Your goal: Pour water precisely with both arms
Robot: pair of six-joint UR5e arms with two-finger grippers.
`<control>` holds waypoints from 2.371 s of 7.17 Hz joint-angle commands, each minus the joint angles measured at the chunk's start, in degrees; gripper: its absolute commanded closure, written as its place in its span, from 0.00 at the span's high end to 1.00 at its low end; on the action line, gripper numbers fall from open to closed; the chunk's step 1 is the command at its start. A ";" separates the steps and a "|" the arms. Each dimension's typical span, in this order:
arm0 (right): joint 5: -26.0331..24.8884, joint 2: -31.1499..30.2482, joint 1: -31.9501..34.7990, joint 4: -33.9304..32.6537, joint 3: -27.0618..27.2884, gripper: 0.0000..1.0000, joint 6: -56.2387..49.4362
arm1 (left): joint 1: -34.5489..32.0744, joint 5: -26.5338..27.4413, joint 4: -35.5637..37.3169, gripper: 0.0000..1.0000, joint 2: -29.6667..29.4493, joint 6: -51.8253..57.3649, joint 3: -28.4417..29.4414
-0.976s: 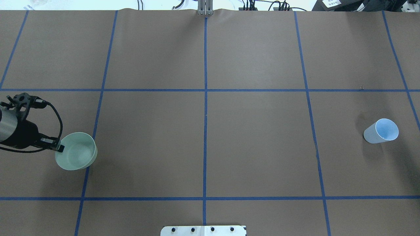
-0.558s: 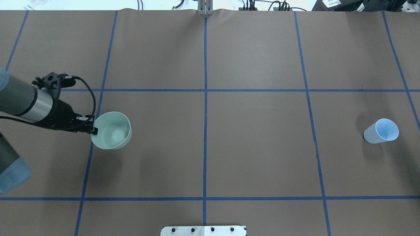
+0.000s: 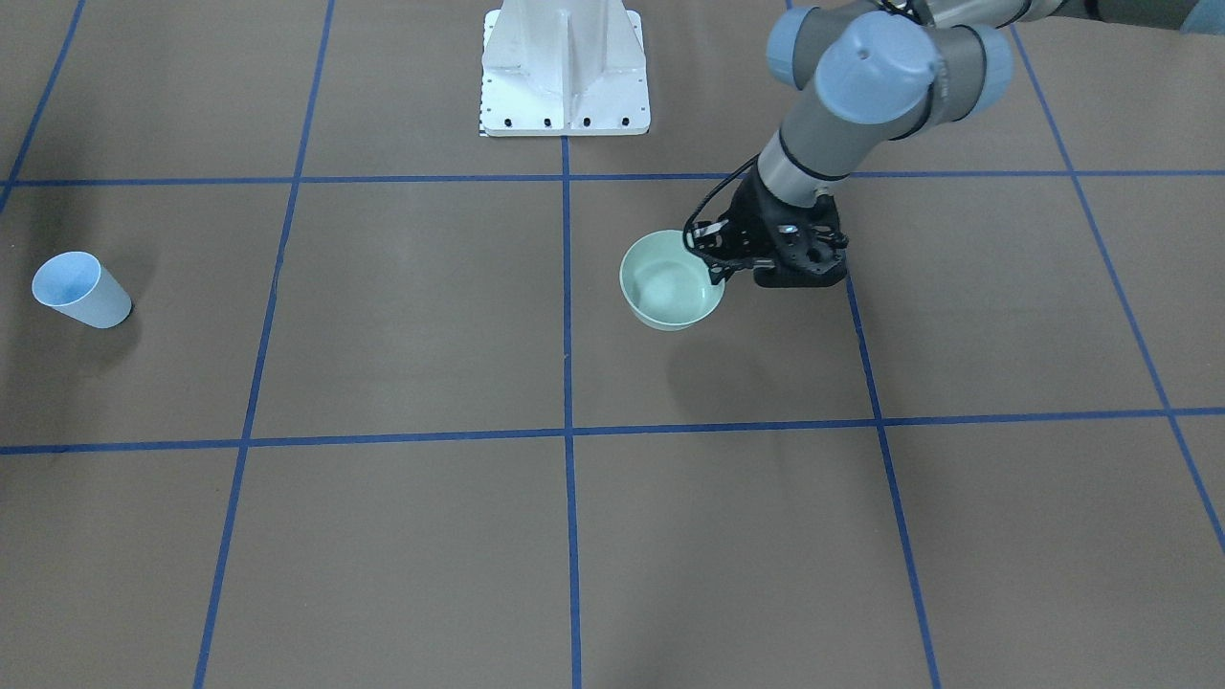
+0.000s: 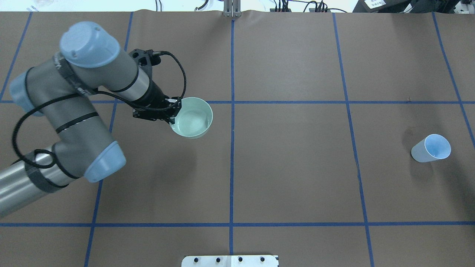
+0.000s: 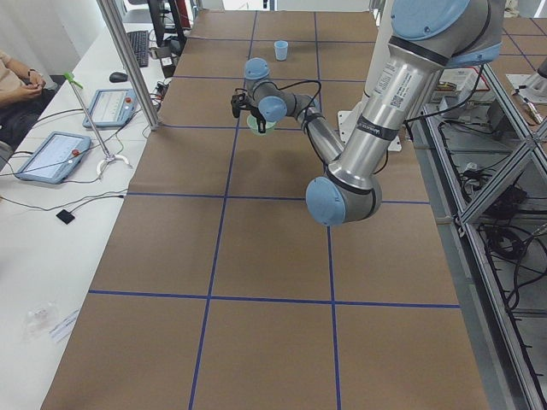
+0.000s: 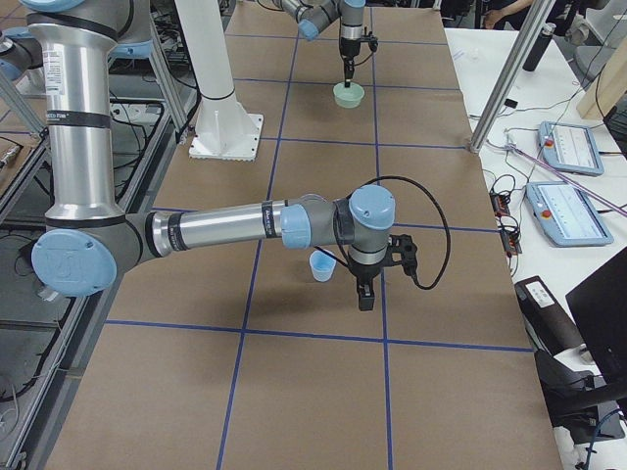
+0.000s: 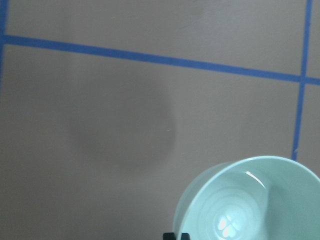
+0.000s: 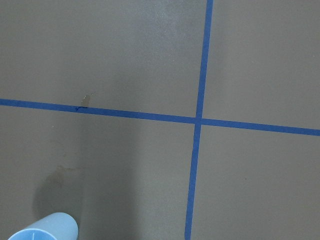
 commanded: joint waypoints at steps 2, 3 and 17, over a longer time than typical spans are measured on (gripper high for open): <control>0.00 0.15 0.00 0.00 -0.01 1.00 0.00 | 6.45 7.09 -4.40 0.00 -10.14 -3.65 14.04; 0.00 0.33 0.00 0.00 -0.01 1.00 0.00 | 6.72 7.11 -9.57 0.00 -10.15 -3.48 17.56; 2.55 -3.52 -2.98 -0.09 14.19 1.00 19.30 | -25.29 -5.88 8.22 1.00 18.20 54.07 -6.66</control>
